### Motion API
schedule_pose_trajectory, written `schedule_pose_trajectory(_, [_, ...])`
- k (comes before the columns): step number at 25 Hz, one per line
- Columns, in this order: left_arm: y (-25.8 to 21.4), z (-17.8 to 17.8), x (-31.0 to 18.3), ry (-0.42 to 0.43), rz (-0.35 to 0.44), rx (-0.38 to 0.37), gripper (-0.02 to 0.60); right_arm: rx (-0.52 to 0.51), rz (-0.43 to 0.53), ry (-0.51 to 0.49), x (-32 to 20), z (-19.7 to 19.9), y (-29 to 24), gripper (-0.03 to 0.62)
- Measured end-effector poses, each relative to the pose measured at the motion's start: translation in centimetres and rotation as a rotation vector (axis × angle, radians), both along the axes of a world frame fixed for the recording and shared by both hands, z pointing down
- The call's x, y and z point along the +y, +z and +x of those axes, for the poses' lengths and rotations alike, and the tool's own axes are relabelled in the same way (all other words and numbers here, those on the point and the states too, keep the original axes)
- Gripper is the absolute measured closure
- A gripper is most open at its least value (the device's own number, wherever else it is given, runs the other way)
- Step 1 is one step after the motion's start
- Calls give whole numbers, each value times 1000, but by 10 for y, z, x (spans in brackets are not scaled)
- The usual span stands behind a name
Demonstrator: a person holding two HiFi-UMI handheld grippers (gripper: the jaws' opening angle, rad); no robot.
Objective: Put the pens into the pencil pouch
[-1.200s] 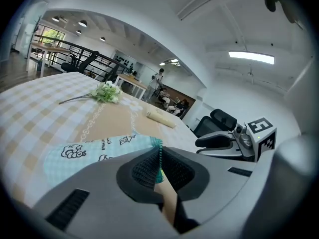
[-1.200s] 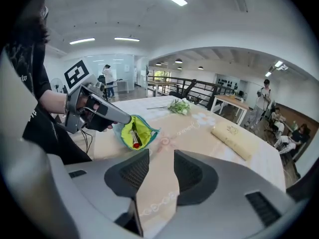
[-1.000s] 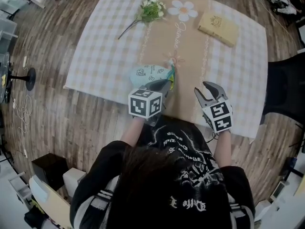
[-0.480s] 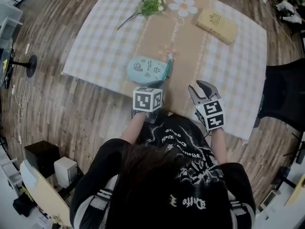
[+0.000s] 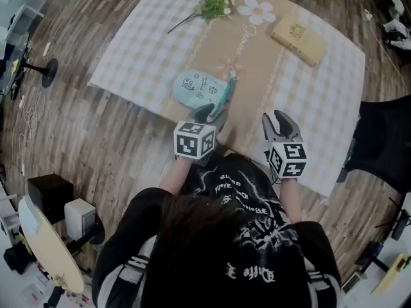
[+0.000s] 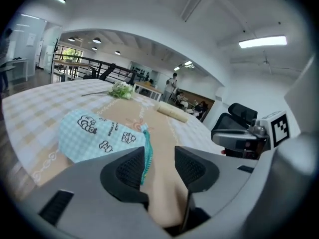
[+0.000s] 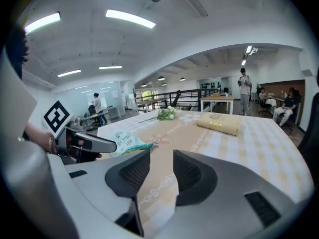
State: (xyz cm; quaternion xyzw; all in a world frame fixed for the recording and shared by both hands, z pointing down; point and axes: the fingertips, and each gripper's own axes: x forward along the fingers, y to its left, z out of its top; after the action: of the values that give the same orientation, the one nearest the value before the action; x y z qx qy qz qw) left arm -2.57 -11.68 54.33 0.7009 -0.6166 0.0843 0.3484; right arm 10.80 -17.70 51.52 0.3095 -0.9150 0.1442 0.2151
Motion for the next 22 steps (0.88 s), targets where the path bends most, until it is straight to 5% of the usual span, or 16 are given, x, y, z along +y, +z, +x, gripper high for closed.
schedule_pose_trajectory(4, [-35, 19, 0, 43, 185, 19, 387, -100, 86, 97, -5, 29, -13, 471])
schedule_pose_trajectory(9, [-57, 24, 3, 25, 291, 28, 387, -107, 131, 194, -6, 68, -17, 473])
schedule_pose_trajectory(16, [-61, 33, -4, -41, 321, 37, 495, -42, 174, 228, -4, 106, -27, 583])
schedule_pose_trajectory(18, [-63, 35, -7, -54, 326, 29, 550, -37, 186, 230, -7, 113, -32, 585])
schedule_pose_trajectory(22, [-69, 45, -6, -37, 334, 28, 561, -32, 196, 240, -8, 124, -38, 586])
